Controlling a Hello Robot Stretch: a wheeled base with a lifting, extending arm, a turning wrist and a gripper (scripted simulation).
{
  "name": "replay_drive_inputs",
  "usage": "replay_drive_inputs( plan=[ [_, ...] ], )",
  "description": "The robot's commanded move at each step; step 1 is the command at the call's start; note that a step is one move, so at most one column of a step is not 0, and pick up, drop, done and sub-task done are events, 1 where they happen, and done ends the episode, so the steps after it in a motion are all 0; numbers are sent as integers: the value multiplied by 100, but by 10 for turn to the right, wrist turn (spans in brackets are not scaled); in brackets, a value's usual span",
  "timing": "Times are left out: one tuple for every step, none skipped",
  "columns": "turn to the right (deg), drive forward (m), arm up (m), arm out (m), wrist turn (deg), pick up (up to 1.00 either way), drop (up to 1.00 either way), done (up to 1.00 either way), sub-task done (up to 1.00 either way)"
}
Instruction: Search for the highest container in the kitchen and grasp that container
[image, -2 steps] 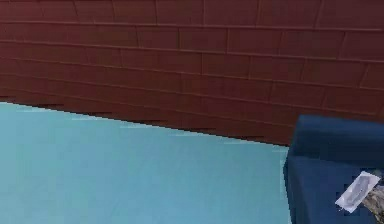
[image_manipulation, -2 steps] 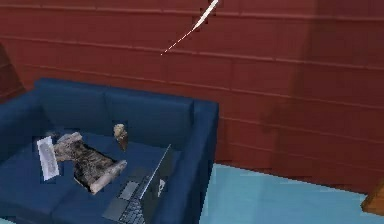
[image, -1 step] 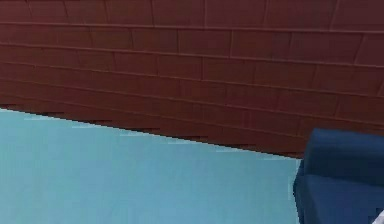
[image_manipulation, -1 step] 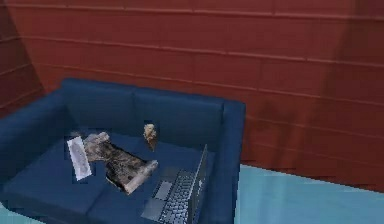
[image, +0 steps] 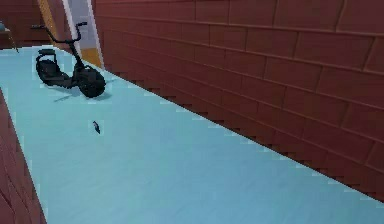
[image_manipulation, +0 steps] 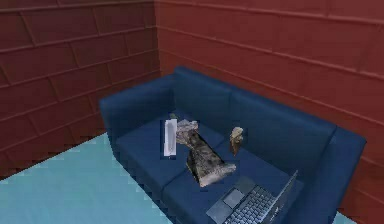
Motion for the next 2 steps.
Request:
replay_drive_inputs(
  plan=[
    [0, 55, 0, 0, 0, 0, 0, 0, 0],
    [-180, 0, 0, 0, 0, 0, 0, 0, 0]
  ],
)
